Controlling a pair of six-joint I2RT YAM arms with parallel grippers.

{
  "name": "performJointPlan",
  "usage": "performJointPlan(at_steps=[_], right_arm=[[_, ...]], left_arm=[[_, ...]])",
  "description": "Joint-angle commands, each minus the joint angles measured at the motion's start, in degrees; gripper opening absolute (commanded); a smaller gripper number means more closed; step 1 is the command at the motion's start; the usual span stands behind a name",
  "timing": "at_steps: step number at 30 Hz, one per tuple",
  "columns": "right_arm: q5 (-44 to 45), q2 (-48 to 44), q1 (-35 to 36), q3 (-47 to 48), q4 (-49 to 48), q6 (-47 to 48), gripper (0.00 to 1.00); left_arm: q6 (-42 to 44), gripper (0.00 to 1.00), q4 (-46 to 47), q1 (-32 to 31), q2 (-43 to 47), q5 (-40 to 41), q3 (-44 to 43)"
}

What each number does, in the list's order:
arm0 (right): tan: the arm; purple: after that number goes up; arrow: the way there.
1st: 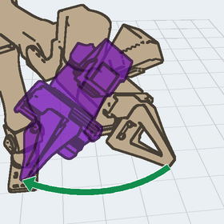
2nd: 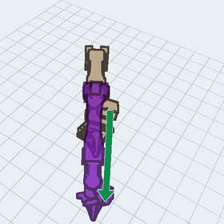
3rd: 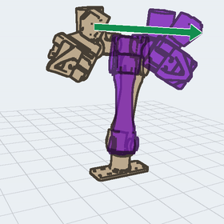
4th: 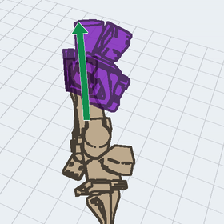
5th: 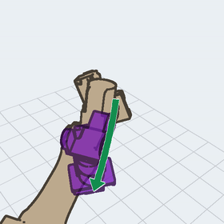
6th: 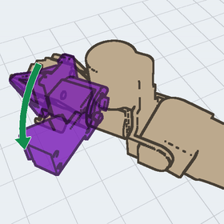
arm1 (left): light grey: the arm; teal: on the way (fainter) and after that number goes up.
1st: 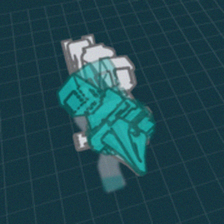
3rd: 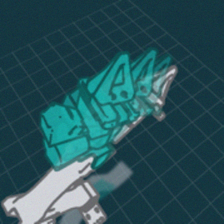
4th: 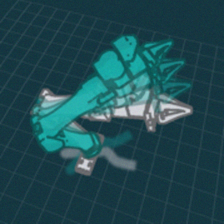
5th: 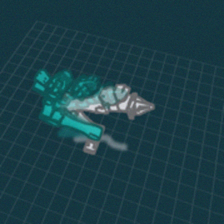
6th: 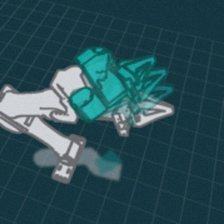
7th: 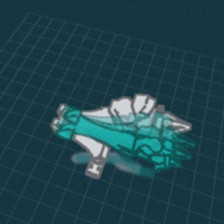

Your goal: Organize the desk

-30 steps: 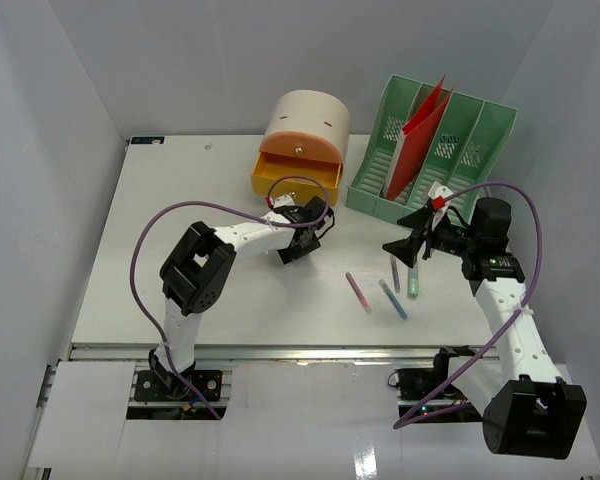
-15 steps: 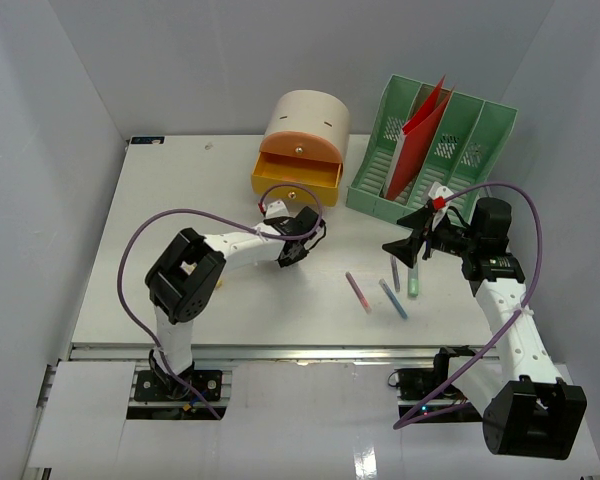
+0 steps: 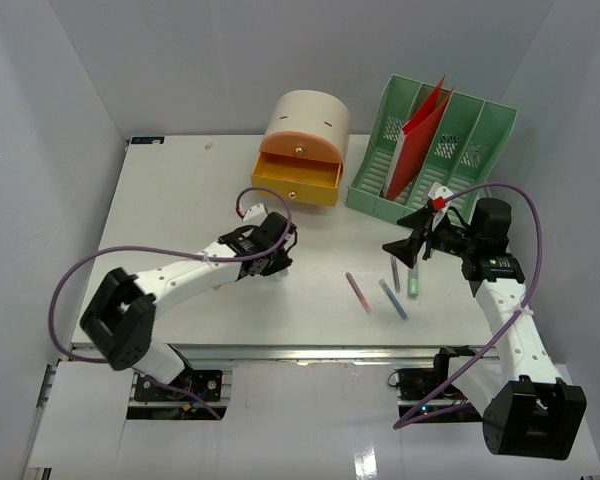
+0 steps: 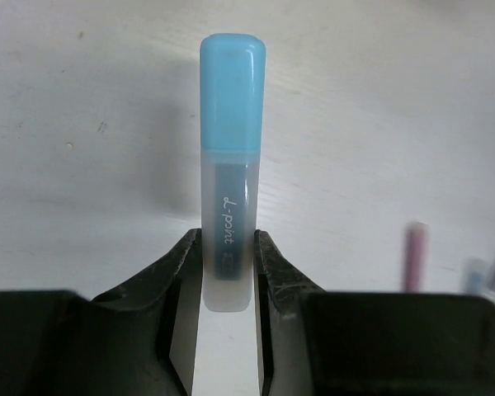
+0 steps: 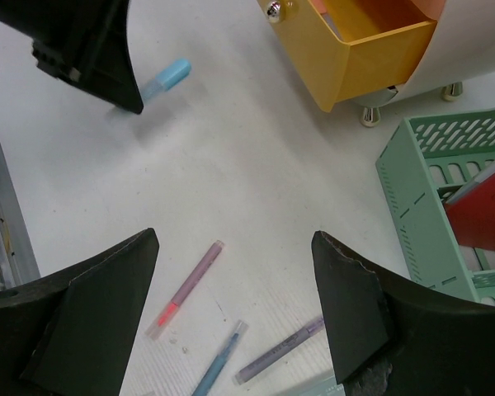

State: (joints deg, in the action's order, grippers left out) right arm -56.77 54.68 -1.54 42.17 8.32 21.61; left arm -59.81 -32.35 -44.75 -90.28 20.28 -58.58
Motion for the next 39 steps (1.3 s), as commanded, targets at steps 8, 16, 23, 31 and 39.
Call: performJointPlan(at_steps=[8,16,23,31,39], right_arm=[[0.10,-0.64,-0.69,-0.97,-3.04,0.65,0.82],[0.31,-0.57,-1.90,-1.35,-3.27,0.98,0.82],[0.17,-0.41,-2.59,-1.57,-3.43,1.07,0.82],[-0.35,0.06,-2.52,-1.81,-3.34,1.72,0.82],[-9.83,0.78,-2.50,-1.48,5.65,16.98,0.82]], left_arm=[[-10.84,0.03,21.99,8.42,13.43,-9.66,-7.49],[-25.12,0.03,24.22,15.01,-6.72,-17.44,-24.88],[-29.09,0.09,23.17,16.05,-13.91,-15.84,-30.49],[-29.11,0.47,25.26,16.41,-13.85,-16.76,-28.52],[-21.05,0.85,29.75,16.54,-9.06,-18.78,-26.26]])
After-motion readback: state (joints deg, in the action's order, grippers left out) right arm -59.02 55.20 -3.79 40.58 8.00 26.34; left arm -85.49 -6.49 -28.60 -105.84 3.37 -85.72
